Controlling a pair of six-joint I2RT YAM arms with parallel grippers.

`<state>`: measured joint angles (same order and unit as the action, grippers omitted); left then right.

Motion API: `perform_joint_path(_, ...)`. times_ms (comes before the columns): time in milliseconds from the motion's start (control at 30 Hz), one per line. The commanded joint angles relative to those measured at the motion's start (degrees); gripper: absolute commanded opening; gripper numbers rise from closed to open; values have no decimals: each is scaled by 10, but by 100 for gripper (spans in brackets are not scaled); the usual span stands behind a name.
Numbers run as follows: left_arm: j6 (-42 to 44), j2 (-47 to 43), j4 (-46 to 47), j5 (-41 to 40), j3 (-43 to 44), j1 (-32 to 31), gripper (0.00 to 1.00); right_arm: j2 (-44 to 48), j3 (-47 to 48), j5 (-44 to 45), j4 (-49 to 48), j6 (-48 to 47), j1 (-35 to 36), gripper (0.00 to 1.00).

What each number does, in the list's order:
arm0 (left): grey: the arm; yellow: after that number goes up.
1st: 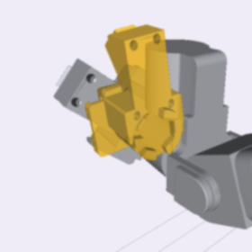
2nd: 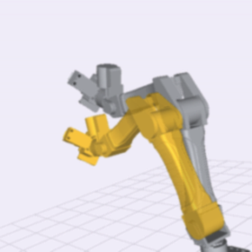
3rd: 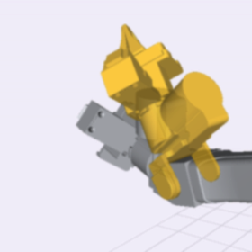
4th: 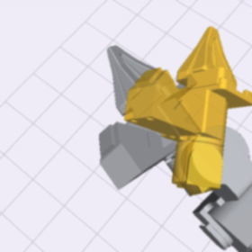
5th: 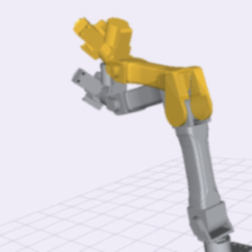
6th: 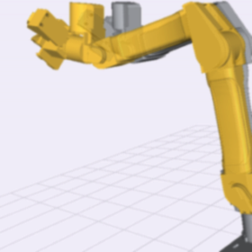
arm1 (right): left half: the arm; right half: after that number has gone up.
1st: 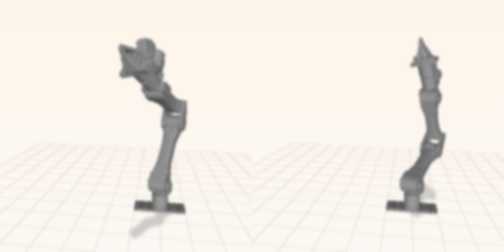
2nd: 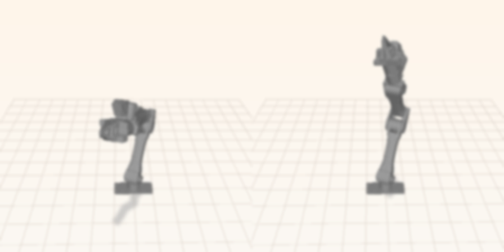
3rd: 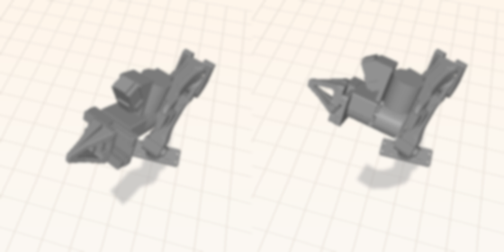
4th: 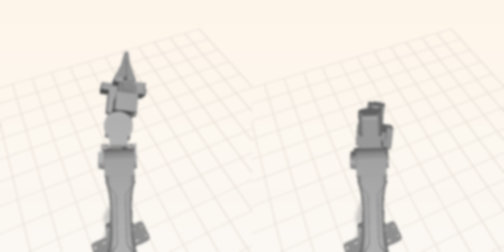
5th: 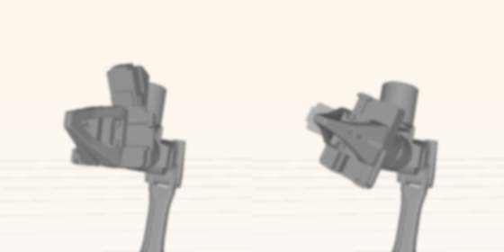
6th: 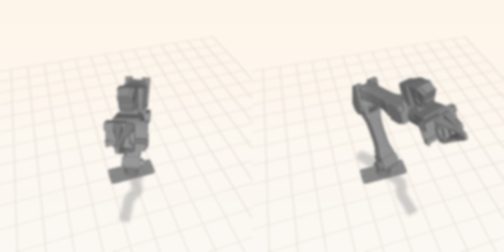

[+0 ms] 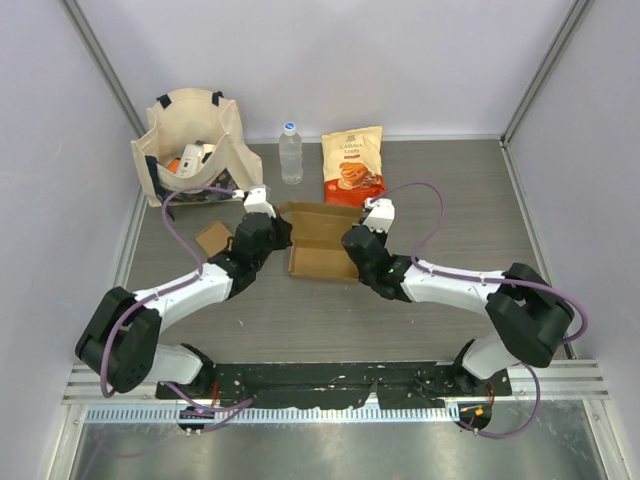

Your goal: Fold the paper box

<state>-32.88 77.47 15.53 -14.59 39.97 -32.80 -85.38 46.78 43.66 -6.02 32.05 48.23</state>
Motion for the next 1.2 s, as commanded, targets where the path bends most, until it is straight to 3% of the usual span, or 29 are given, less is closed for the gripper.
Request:
perform_joint_path(0,-18,-10,94,-105,-49,-6,0,-2,-60,147,-173,-16,24,2)
perform_joint_path(33,-18,-6,114,-108,-52,-11,0,-3,-76,157,-234,-26,27,2)
perform_joint_path(300,-29,-2,157,-207,-95,-85,0,-7,-185,180,-409,-61,57,2)
perform_joint_path(600,-36,0,198,-216,-155,-113,0,-26,-246,172,-507,-71,67,4)
perform_joint_path(1167,-71,8,208,-243,-206,-164,0,-34,-271,185,-502,-64,107,11)
